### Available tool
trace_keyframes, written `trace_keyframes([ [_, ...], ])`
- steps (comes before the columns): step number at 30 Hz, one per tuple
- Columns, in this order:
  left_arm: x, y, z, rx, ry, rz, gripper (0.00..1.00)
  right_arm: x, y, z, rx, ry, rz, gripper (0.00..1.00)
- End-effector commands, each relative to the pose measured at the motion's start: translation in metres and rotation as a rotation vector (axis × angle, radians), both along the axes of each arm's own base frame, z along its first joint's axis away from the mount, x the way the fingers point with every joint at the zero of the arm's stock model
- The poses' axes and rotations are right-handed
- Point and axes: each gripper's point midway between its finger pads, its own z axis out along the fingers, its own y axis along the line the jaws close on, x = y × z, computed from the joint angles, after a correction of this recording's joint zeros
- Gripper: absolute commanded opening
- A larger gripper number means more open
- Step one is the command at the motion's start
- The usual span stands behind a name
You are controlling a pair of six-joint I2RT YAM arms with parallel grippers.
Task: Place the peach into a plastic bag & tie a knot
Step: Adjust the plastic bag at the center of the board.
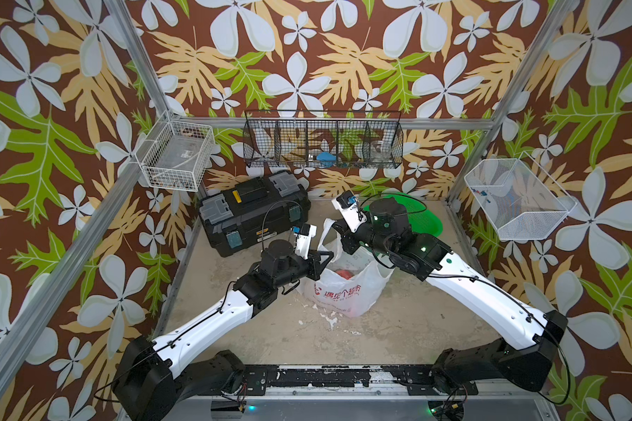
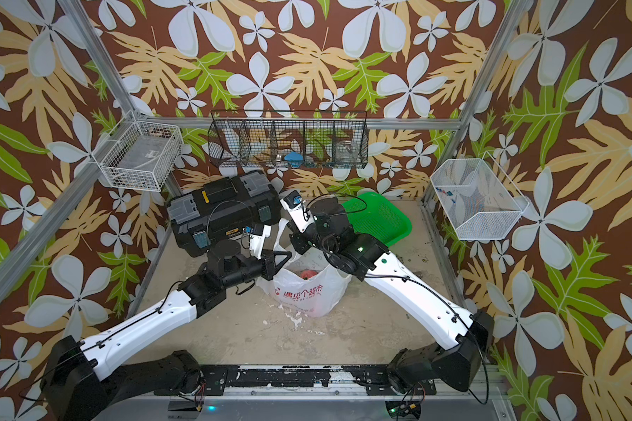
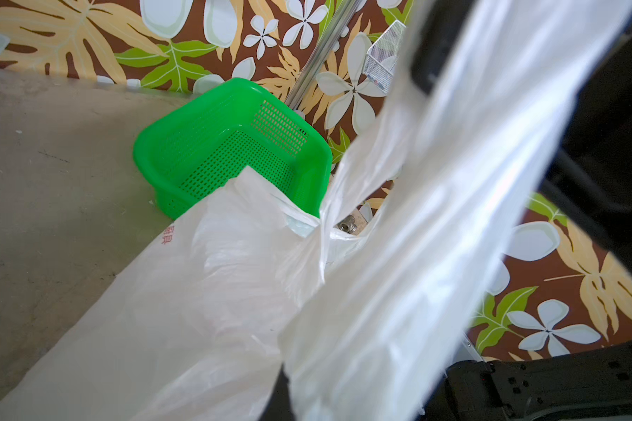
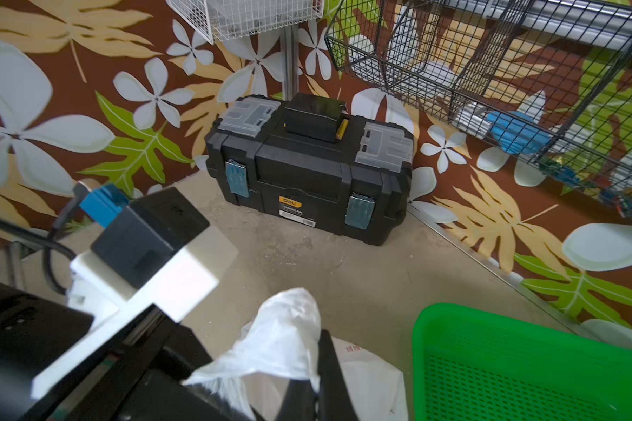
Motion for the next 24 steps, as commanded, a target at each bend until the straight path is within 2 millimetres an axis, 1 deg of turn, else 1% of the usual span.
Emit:
trace_keyframes([
  [1, 0.005, 0.008, 0.007, 0.059, -0.090, 0.004, 0.50, -0.019, 0.015, 0.027, 0.146, 0.003, 0.144, 0.00],
  [2, 0.008, 0.012, 0.011, 0.074, -0.118, 0.016, 0.58, -0.021, 0.016, 0.029, 0.156, 0.008, 0.165, 0.00],
  [3, 0.009, 0.013, 0.017, 0.082, -0.157, 0.014, 0.65, -0.024, 0.017, 0.030, 0.164, 0.016, 0.188, 0.00],
  [4, 0.009, 0.014, 0.024, 0.084, -0.194, 0.012, 0.69, -0.026, 0.018, 0.029, 0.170, 0.023, 0.205, 0.00],
  [7, 0.002, 0.008, 0.045, 0.066, -0.328, -0.046, 0.75, -0.035, 0.022, 0.031, 0.197, 0.041, 0.261, 0.00],
  [10, -0.004, 0.004, 0.056, 0.046, -0.425, -0.088, 0.79, -0.041, 0.026, 0.035, 0.217, 0.059, 0.313, 0.00],
  [14, -0.015, -0.005, 0.063, -0.007, -0.503, -0.163, 0.79, -0.048, 0.026, 0.042, 0.261, 0.093, 0.378, 0.00],
  [17, -0.015, -0.005, 0.071, -0.063, -0.544, -0.163, 0.75, -0.056, 0.025, 0.048, 0.310, 0.124, 0.443, 0.00],
  [19, -0.019, -0.006, 0.079, -0.109, -0.567, -0.186, 0.72, -0.059, 0.025, 0.047, 0.321, 0.149, 0.468, 0.00],
  [21, -0.025, -0.012, 0.084, -0.145, -0.577, -0.234, 0.68, -0.059, 0.024, 0.045, 0.335, 0.169, 0.483, 0.00],
  [24, -0.027, -0.020, 0.080, -0.180, -0.556, -0.284, 0.60, -0.059, 0.023, 0.047, 0.360, 0.191, 0.507, 0.00],
])
